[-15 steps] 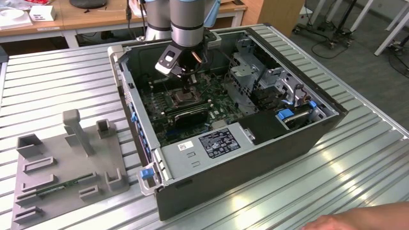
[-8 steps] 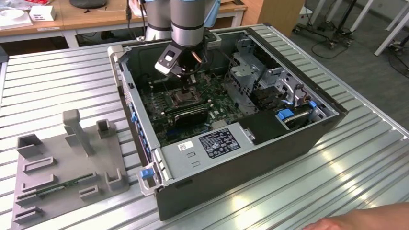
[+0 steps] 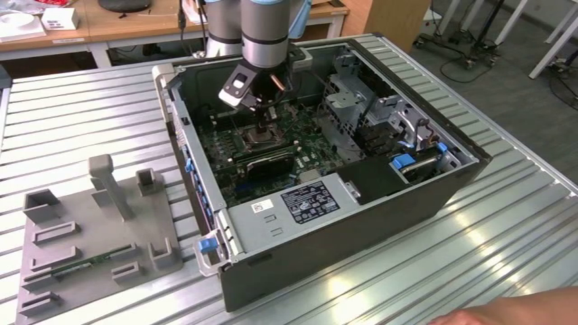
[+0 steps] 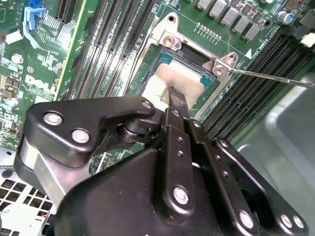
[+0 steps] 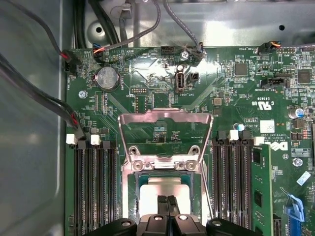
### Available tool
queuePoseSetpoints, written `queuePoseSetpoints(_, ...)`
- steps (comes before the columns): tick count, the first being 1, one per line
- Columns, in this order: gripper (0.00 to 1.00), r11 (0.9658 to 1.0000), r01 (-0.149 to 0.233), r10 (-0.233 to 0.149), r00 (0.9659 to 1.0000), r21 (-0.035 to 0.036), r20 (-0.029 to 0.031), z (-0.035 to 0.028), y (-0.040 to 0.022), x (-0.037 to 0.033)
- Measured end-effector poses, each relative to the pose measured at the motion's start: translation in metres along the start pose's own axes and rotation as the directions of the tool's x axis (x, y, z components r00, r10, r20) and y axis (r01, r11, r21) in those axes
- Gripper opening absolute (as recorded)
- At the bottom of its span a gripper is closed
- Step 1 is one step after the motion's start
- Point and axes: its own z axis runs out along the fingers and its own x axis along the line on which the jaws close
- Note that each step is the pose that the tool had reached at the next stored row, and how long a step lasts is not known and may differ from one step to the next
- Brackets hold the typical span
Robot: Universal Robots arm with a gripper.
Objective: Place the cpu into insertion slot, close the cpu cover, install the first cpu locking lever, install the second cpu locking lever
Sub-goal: 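Place the cpu into insertion slot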
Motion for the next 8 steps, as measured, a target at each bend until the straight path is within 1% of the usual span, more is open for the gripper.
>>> queuePoseSetpoints(8,0.11,0.9997,0.023,-0.023,0.9997,0.0003,-0.0020,0.0007,-0.0009,0.0000)
